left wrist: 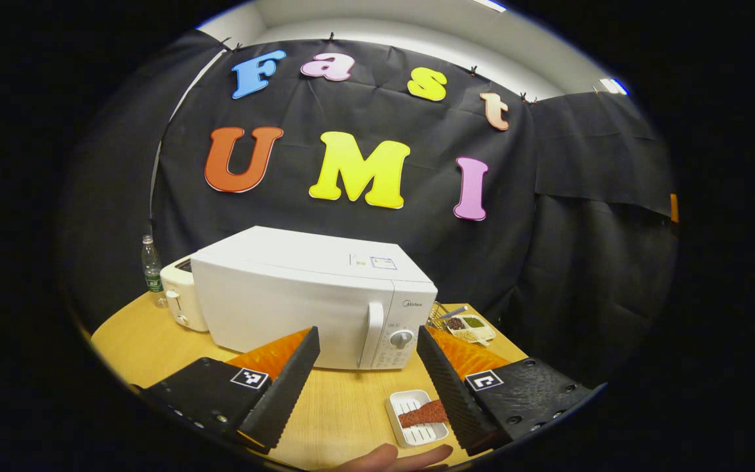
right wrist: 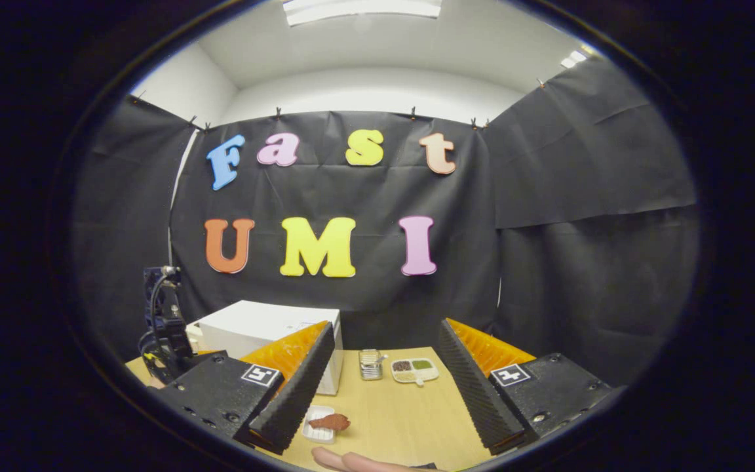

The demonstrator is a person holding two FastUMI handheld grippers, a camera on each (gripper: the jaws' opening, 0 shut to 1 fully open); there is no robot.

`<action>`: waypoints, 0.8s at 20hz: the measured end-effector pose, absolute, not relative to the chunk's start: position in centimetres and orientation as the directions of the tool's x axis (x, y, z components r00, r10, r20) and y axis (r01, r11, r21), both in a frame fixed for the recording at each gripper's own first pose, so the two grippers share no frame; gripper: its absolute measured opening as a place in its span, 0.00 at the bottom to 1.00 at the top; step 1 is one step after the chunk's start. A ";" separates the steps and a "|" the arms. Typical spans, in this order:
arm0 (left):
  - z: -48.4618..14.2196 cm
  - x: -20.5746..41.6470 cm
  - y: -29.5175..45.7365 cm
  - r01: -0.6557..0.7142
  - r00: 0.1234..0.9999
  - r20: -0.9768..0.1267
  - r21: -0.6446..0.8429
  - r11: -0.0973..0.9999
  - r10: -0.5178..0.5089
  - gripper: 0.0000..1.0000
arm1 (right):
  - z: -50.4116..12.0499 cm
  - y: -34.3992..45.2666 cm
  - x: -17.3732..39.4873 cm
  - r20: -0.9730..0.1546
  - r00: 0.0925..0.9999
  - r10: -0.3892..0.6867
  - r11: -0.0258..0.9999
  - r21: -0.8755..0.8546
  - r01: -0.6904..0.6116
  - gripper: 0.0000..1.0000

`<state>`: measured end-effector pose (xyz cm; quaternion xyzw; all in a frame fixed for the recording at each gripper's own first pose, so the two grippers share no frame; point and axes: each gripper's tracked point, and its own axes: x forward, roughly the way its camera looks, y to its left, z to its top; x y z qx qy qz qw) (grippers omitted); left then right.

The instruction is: Open the microwave oven with the left hand, put the food in, and close the microwave oven.

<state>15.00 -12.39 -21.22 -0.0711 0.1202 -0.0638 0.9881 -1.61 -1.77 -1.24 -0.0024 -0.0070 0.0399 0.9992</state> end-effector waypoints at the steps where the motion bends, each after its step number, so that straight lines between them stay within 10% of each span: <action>1: -22.3 16.0 -12.7 0.114 0.964 -0.225 -0.136 0.984 -0.143 0.93 | -1.5 -2.0 -1.4 0.011 0.997 0.076 0.997 -0.005 -0.076 1.00; 16: -31.3 24.8 -15.5 0.147 0.956 -0.225 -0.180 0.973 -0.186 0.91 | -5.9 -4.1 0.7 0.042 0.997 0.067 0.996 -0.067 -0.064 1.00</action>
